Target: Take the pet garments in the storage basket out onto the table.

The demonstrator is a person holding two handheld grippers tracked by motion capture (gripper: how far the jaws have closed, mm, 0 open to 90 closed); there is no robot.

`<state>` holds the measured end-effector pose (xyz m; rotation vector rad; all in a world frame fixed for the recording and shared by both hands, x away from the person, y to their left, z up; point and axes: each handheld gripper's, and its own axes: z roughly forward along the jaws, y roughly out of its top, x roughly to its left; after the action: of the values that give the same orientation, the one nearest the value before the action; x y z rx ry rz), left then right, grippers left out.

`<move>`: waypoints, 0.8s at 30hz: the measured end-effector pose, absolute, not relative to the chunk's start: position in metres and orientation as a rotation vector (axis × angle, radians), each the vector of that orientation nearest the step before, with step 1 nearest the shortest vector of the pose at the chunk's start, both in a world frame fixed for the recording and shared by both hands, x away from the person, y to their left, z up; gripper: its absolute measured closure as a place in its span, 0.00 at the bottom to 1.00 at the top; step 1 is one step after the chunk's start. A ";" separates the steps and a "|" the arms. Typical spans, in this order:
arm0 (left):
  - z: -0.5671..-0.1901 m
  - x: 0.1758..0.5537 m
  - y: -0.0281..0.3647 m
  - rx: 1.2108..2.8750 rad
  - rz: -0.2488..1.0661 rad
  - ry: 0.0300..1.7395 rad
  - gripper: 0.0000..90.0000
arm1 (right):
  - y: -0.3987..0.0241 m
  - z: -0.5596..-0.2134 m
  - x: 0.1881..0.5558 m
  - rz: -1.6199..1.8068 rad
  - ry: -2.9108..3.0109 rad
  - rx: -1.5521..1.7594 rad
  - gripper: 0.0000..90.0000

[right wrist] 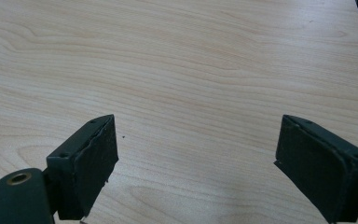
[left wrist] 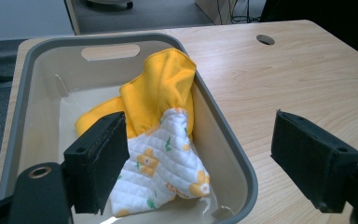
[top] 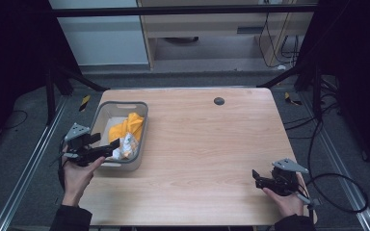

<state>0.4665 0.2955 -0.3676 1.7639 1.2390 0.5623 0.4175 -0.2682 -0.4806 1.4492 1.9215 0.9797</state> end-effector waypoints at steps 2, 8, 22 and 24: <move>-0.367 0.470 0.294 1.768 0.557 1.241 0.21 | -0.268 -0.481 0.418 0.979 1.922 1.450 0.14; -0.370 0.478 0.292 1.789 0.550 1.256 0.21 | -0.269 -0.480 0.418 0.983 1.916 1.448 0.14; -0.373 0.497 0.293 1.819 0.524 1.301 0.21 | -0.269 -0.481 0.419 0.967 1.930 1.440 0.14; -0.372 0.501 0.292 1.839 0.523 1.307 0.21 | -0.269 -0.481 0.419 0.967 1.932 1.446 0.14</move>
<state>0.5008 0.2922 -0.3722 1.8393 1.3065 0.5230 0.4194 -0.2688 -0.4814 1.4456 1.9317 0.9674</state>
